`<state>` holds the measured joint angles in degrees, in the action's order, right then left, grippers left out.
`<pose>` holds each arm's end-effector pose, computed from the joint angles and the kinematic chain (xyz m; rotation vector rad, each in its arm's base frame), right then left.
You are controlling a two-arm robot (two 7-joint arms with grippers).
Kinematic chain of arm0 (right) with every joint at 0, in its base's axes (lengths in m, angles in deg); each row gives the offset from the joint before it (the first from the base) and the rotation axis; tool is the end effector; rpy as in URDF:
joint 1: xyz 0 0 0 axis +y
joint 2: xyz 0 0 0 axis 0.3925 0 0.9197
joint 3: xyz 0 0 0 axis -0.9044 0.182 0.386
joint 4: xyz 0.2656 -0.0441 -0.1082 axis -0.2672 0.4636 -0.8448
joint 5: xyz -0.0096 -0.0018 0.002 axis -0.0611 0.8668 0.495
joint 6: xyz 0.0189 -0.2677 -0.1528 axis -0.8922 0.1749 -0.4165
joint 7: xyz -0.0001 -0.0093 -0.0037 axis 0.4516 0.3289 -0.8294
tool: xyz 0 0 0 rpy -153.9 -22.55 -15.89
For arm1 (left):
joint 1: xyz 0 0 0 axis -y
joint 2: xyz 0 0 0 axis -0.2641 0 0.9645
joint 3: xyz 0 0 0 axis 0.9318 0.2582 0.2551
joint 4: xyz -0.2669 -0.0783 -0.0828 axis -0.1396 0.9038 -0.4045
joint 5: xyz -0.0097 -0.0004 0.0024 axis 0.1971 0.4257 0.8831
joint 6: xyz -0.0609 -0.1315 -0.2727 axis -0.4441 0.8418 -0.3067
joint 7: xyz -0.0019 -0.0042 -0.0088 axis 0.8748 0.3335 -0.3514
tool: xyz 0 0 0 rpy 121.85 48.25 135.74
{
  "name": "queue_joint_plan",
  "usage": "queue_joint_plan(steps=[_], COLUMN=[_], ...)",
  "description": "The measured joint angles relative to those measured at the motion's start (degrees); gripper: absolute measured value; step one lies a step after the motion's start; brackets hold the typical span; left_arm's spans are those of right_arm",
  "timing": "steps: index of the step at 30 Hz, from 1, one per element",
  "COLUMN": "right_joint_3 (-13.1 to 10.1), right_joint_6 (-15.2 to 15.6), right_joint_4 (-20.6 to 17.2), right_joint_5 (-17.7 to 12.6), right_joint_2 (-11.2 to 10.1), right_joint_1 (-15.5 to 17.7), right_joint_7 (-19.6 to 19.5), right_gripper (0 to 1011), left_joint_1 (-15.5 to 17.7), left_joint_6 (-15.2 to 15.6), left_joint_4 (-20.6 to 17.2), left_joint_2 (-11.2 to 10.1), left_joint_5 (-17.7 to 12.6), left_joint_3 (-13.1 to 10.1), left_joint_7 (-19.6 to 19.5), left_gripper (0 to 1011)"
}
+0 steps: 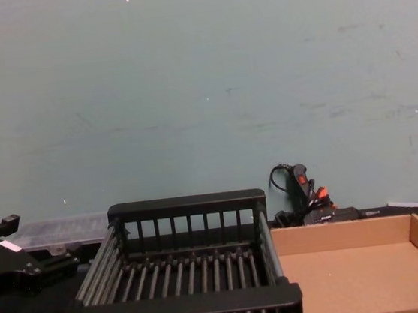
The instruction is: Pick up the white tape and place it into the black box , Pick up the silver tape and place it into the brown box.
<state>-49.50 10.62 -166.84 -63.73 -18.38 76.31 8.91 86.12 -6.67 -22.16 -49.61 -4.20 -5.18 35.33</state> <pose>0.2726 -0.0561 -0.2964 -0.4525 0.1886 -1.0525 0.3580 0.0827 -0.3023 0.3045 -0.2851 1.2478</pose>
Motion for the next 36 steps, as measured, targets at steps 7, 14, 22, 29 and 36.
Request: queue_joint_plan(steps=[7, 14, 22, 29, 36], right_joint_3=[-0.7, -1.3, -1.4, -1.4, -1.4], right_joint_6=[0.5, 1.0, 1.6, 1.6, 1.6], right_joint_4=[0.2, 0.3, 0.4, 0.4, 0.4], right_joint_5=[0.3, 0.6, 0.9, 1.2, 1.2], right_joint_2=[0.9, 1.6, 1.7, 1.7, 1.7], right_joint_1=[0.0, 0.1, 0.0, -0.1, -0.1], right_joint_7=[0.6, 1.3, 2.0, 2.1, 2.0], right_gripper=[1002, 1002, 1002, 1002, 1000], left_joint_1=[0.0, 0.0, 0.0, 0.0, 0.0], left_joint_6=[0.0, 0.0, 0.0, 0.0, 0.0], left_joint_4=[0.0, 0.0, 0.0, 0.0, 0.0], left_joint_2=[0.0, 0.0, 0.0, 0.0, 0.0], left_joint_5=[0.0, 0.0, 0.0, 0.0, 0.0], left_joint_3=[0.0, 0.0, 0.0, 0.0, 0.0], left_joint_7=[0.0, 0.0, 0.0, 0.0, 0.0], left_gripper=[1001, 1001, 1001, 1001, 1001])
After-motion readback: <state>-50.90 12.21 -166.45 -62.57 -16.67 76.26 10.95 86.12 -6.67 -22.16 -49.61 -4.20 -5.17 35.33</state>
